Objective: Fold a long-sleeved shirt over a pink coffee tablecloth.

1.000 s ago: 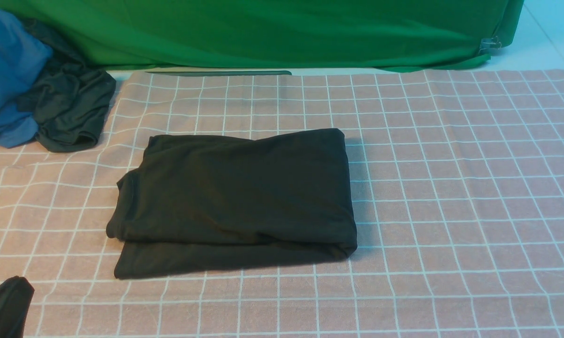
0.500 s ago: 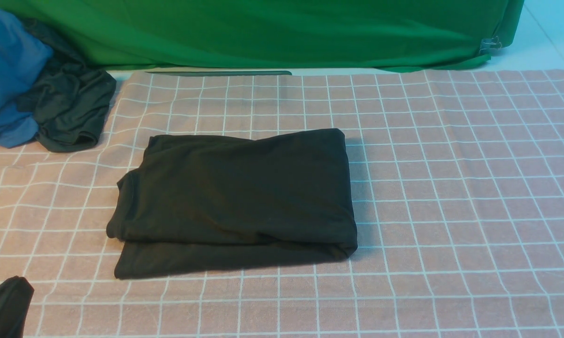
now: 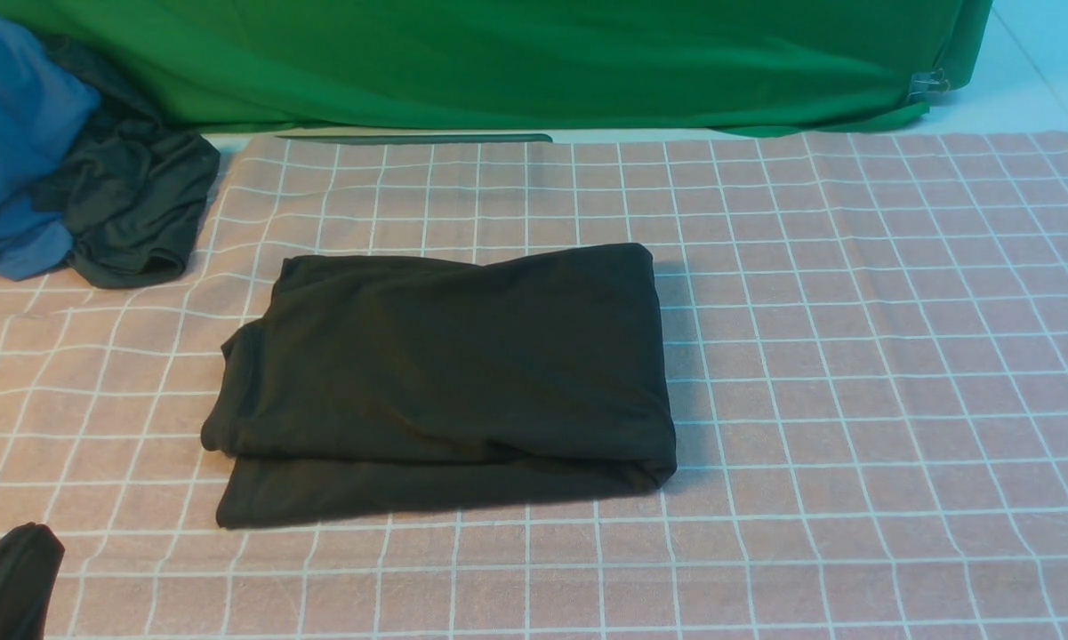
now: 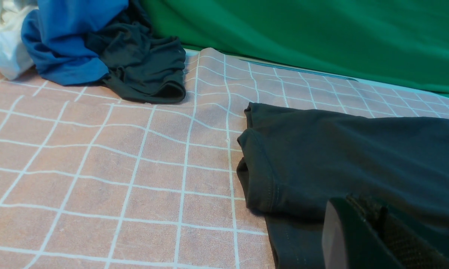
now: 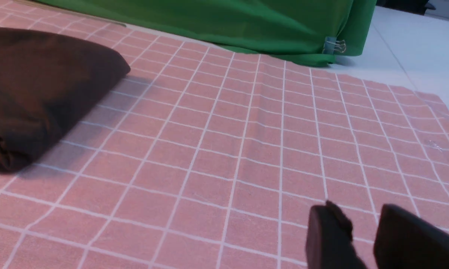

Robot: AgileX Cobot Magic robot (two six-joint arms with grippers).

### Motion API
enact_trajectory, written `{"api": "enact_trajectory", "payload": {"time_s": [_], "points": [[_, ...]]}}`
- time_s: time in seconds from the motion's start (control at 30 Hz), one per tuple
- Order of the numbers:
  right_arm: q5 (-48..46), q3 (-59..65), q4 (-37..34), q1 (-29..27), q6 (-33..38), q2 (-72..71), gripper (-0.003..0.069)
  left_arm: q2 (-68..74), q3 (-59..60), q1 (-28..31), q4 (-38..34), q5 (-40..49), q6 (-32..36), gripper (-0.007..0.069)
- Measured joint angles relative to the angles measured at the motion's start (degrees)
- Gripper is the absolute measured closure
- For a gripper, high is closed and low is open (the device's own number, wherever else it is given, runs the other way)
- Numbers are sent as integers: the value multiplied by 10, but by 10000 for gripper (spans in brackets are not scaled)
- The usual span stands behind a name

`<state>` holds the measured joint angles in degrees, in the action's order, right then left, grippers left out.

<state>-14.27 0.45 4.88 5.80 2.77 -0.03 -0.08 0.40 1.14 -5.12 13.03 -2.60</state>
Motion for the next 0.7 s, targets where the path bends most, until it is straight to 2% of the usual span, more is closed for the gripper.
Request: {"api": "enact_trajectory", "payload": {"time_s": [0.7], "points": [[-3,0,0,-4,-7,0,422,0,0,0,0,0,0,611]]}}
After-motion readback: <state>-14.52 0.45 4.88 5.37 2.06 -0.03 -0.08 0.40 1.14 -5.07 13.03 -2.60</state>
